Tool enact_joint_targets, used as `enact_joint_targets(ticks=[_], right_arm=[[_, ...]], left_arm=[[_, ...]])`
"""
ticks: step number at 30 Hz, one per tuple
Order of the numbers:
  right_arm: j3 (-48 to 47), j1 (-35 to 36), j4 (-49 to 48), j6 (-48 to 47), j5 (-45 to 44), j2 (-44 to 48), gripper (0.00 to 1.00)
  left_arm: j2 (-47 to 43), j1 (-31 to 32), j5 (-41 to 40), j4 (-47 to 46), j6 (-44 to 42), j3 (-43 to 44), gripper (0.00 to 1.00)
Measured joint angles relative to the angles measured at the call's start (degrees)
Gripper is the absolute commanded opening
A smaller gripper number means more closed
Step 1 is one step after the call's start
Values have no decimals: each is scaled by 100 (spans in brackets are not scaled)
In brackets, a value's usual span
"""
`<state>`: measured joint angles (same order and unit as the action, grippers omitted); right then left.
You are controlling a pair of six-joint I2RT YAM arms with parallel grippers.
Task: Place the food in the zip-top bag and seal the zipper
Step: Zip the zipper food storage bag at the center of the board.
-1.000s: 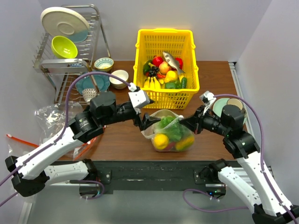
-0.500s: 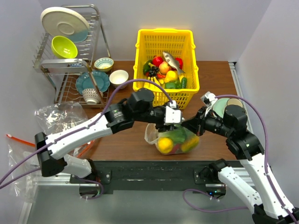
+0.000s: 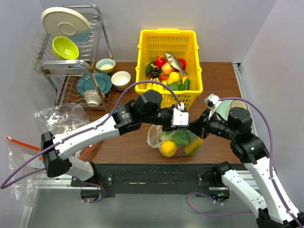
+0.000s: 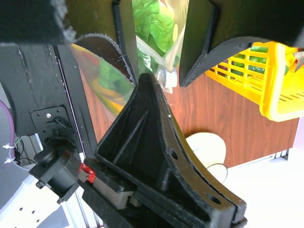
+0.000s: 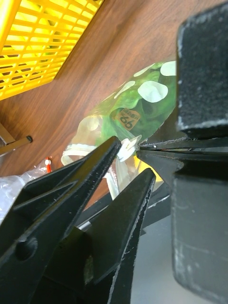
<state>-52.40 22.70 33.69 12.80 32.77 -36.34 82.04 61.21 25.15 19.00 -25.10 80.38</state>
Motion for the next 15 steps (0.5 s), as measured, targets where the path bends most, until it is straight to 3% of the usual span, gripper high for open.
enact_joint_targets(ticks=[4, 11, 15], right_arm=[[0, 0, 31, -31, 0, 2, 0], [0, -26, 101, -74, -7, 4, 0], [0, -26, 109, -92, -7, 15, 0]], left_arm=[[28, 0, -9, -61, 13, 11, 33], [138, 4, -90, -59, 35, 120, 0], [197, 4, -164, -50, 48, 170, 0]])
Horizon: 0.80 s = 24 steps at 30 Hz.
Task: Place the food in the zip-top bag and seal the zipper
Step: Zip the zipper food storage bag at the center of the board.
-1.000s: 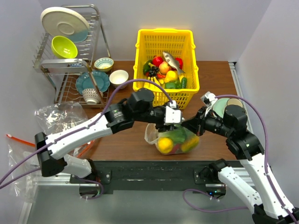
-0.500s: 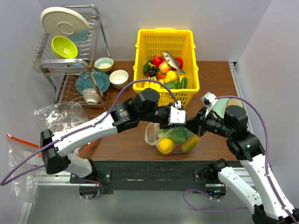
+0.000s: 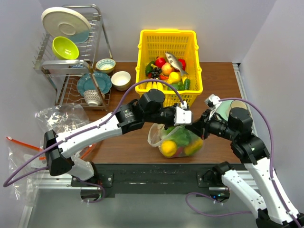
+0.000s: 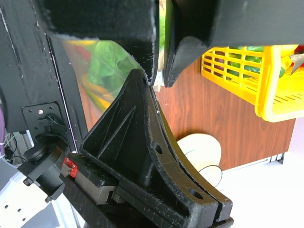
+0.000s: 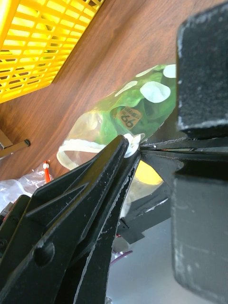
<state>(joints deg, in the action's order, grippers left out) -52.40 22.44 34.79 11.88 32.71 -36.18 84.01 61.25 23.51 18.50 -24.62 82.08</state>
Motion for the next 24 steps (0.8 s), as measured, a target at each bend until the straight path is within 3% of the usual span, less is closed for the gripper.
enact_joint_targets(ticks=[3, 4, 7, 13, 18, 24], right_arm=[[0, 0, 7, -17, -2, 31, 3], [0, 0, 9, -24, -4, 37, 18], [0, 0, 0, -61, -4, 81, 40], [11, 4, -192, -197, 42, 302, 60], [44, 4, -308, -367, 155, 365, 66], [90, 4, -376, -527, 332, 463, 65]], left_arm=[[2, 4, -59, 2, 0, 4, 0], [2, 4, -72, 2, 0, 7, 0], [2, 7, -94, 2, 7, 9, 0], [-11, 7, -76, 4, 72, 15, 0], [-168, 4, 13, 68, 175, 17, 0], [-546, 7, 238, 256, 376, 17, 0]])
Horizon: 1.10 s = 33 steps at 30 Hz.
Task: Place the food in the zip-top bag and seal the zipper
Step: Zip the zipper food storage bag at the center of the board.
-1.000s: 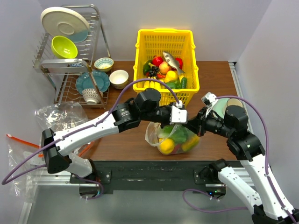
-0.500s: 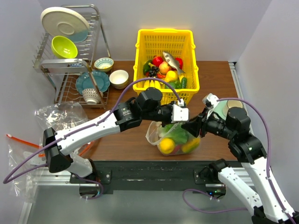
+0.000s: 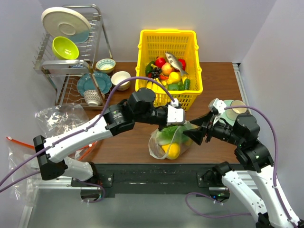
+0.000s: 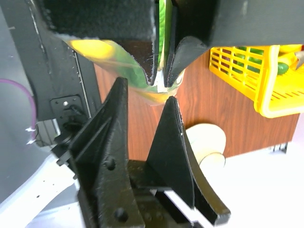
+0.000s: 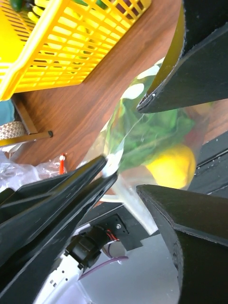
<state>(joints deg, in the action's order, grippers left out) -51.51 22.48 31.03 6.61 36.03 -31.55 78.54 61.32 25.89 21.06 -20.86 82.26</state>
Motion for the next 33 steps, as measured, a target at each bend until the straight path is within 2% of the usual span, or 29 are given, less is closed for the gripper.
enact_joint_targets(ticks=[8, 13, 19, 26, 33], right_arm=[[9, 0, -175, -85, 162, 87, 63], [-2, 0, -210, -109, 372, 81, 55], [-39, 0, -363, -105, 868, 81, 54], [-68, 0, -688, -22, 1373, 66, 46], [-111, 0, -881, 0, 1567, -179, 46]], left_arm=[[-365, 0, 356, -39, 210, 0, 0], [-459, 0, 459, -37, 289, 0, 0], [-551, 0, 601, -57, 380, -57, 0], [-570, 0, 813, -101, 474, -94, 0], [-570, 0, 953, -138, 525, -127, 0]])
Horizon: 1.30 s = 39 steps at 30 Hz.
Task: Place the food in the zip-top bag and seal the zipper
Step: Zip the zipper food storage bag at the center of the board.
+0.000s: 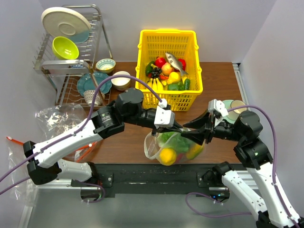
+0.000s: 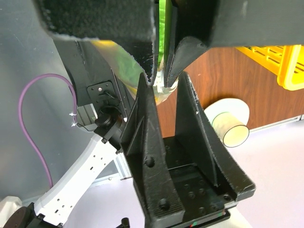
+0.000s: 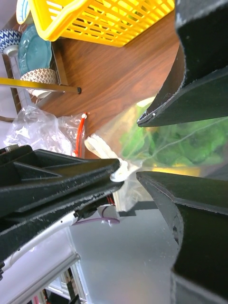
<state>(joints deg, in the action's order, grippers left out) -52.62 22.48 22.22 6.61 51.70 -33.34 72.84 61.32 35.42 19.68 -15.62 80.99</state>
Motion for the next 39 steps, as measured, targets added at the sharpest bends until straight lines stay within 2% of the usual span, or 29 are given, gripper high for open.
enact_joint_targets(ticks=[2, 5, 6, 7, 12, 16, 28, 30, 39], right_arm=[[0, 0, -46, 24, 15, -46, 43], [0, 0, -94, 55, 33, -74, 18], [0, 2, -103, 68, 48, -79, 4], [0, 2, -118, 81, 66, -79, 0], [-2, 33, -142, 195, 122, -59, 0], [-2, 33, -120, 378, -155, 50, 0], [-2, 52, -9, 1060, -1069, 260, 0], [-9, 66, 164, 1145, -1416, 262, 0], [-186, 87, 662, 1169, -2330, 262, 0]], left_arm=[[0, 4, 17, -4, 4, 0, 0], [0, 22, 28, -26, 4, 0, 0], [0, 22, 31, -28, 4, 0, 0], [0, 22, 26, -33, 2, 0, 0], [0, 20, -15, -92, 26, -17, 0], [-98, 22, -214, -354, 146, -219, 0], [-968, 61, -1176, -1134, 341, -1532, 0], [-1196, 59, -1399, -1163, 433, -1869, 0], [-1705, 59, -2022, -883, 667, -2345, 0]])
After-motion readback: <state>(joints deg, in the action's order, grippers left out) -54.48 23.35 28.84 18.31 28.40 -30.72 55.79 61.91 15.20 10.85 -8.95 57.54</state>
